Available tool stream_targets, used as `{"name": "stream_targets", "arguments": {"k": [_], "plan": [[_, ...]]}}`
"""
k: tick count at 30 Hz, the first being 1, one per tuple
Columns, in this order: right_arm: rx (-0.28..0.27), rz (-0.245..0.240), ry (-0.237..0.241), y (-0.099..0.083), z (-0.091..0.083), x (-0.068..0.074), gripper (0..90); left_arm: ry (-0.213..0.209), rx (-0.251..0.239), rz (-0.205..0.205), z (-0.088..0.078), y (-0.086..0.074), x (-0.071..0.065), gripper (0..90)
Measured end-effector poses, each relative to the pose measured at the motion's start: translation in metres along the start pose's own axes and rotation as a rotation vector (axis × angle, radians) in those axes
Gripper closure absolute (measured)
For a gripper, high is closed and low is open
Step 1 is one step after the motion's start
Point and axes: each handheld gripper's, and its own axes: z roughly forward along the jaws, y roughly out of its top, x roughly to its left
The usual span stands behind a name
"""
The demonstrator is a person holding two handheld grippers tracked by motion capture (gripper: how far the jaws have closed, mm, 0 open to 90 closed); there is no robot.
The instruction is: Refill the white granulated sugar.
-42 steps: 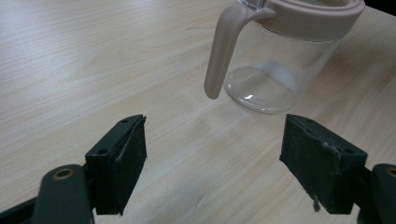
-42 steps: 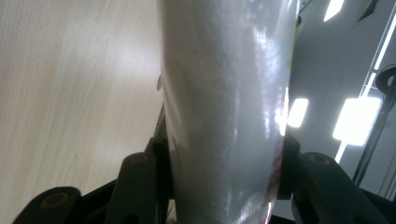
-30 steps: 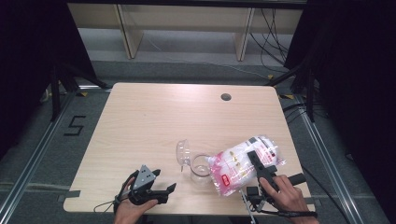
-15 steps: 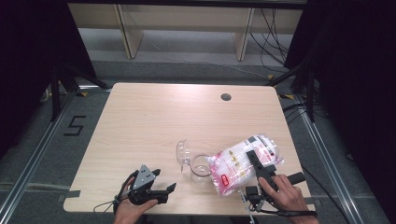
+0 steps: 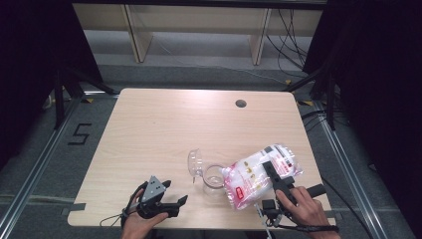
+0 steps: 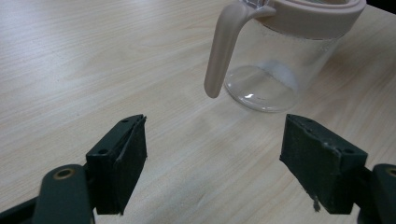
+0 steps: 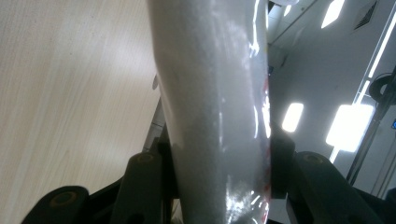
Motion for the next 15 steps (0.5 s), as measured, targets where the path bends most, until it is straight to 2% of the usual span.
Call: {"name": "stream_targets", "arguments": {"k": [1, 3, 4, 5, 11, 15], "plan": [[0.022, -0.023, 0.045, 0.0014, -0.0013, -0.0035, 61.0, -0.004, -0.005, -0.001, 0.0005, -0.0002, 0.0, 22.0], [0.008, -0.034, 0.041, 0.0016, -0.0003, -0.0049, 61.1, 0.0, -0.003, -0.002, 0.0002, -0.0001, -0.0003, 22.0], [0.018, -0.003, 0.05, 0.0017, -0.0008, -0.003, 61.1, -0.001, 0.0, 0.001, 0.0, 0.0, 0.0, 22.0], [0.021, 0.005, 0.05, 0.0017, -0.001, -0.0026, 61.1, 0.0, 0.0, 0.0, 0.0, 0.0, 0.0, 22.0], [0.007, -0.034, 0.046, 0.0015, -0.0003, -0.0043, 61.4, 0.0, 0.0, 0.0, 0.0, 0.0, 0.0001, 22.0], [0.007, -0.03, 0.047, 0.0012, 0.0, -0.0047, 61.5, -0.002, -0.004, -0.003, 0.0004, -0.0002, 0.0007, 22.0]]}}
